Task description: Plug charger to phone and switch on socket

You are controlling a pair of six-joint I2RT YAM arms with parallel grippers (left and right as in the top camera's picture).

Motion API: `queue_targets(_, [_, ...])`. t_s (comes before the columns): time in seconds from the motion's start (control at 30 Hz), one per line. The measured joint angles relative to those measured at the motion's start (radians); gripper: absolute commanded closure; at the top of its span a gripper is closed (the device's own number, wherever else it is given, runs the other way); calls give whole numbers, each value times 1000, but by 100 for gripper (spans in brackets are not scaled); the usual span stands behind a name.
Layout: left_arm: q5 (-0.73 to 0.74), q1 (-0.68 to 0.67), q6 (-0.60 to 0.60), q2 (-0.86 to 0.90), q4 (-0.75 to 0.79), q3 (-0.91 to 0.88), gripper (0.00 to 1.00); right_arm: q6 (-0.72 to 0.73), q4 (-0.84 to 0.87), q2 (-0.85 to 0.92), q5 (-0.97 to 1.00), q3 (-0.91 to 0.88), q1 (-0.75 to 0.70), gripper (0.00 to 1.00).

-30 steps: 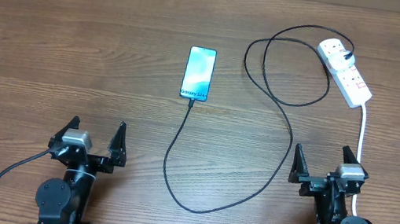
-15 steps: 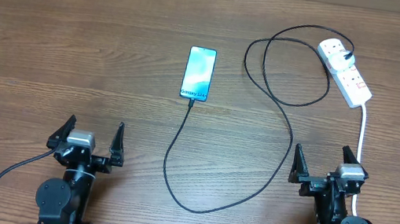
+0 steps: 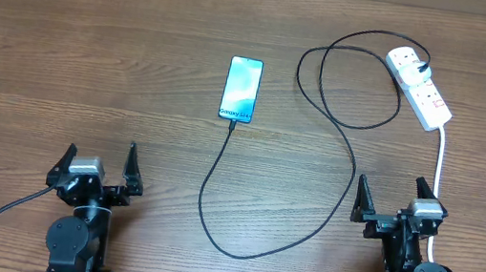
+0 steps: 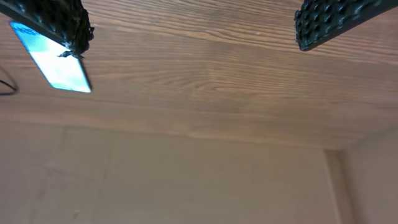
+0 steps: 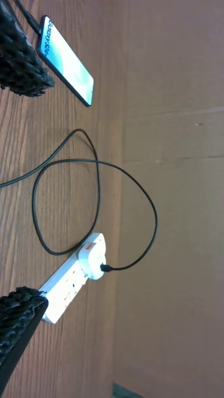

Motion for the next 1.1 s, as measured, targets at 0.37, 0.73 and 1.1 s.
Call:
queue_targets(0.37, [-26, 0, 25, 0, 2, 0, 0, -1, 0, 0, 0, 0, 0, 0])
queue_targets(0.73, [-3, 0, 53, 0, -1, 0, 0, -1, 0, 0, 1, 0, 0, 0])
queue_targets(1.1, [0, 0, 54, 0, -1, 0, 0, -1, 0, 0, 0, 0, 0, 0])
